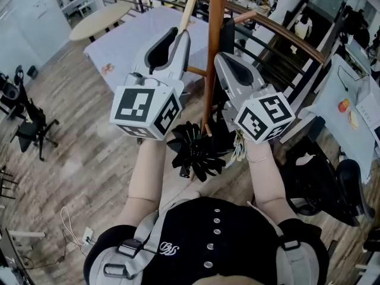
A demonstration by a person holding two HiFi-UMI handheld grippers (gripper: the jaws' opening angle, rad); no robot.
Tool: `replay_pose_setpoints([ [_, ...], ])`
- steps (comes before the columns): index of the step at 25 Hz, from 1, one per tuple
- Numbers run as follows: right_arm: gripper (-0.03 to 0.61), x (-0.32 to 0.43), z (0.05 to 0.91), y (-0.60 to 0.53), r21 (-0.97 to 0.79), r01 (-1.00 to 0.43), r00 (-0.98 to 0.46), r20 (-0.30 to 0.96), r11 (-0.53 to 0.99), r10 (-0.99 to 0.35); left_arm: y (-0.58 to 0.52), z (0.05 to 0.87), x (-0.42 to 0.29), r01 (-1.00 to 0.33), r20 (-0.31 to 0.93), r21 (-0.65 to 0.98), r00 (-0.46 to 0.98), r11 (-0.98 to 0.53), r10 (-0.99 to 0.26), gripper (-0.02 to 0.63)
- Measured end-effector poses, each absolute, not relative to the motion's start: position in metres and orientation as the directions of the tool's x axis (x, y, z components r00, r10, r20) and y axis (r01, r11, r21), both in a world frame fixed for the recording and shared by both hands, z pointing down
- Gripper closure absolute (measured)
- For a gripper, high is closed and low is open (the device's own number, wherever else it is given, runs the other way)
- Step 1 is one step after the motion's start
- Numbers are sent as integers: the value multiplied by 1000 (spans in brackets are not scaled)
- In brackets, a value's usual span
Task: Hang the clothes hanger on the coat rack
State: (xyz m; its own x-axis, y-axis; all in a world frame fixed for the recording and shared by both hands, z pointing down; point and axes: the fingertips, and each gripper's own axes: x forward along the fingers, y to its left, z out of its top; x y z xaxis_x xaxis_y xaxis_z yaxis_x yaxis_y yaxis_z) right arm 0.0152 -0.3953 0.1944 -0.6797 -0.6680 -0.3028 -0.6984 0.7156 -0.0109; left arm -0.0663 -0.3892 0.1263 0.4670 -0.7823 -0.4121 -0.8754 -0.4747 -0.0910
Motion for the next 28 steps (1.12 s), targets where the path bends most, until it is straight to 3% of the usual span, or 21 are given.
replay_pose_setpoints([
  [8,578,16,210,-382,30,-714,-678,-274,699,-682,-360,135,-65,-876,-430,-71,458,-476,-778,526],
  [13,578,15,217,-375,14,-706,-685,-267,708,-678,-353,149,-71,-880,-414,-35,444,-473,-795,479],
  [17,578,13,225,-369,13,-697,-697,-246,717,-673,-350,164,-74,-886,-386,-15,433,-464,-815,437],
  [28,578,13,245,-354,-16,-684,-710,-214,729,-671,-353,237,-66,-872,-246,32,467,-488,-850,434],
])
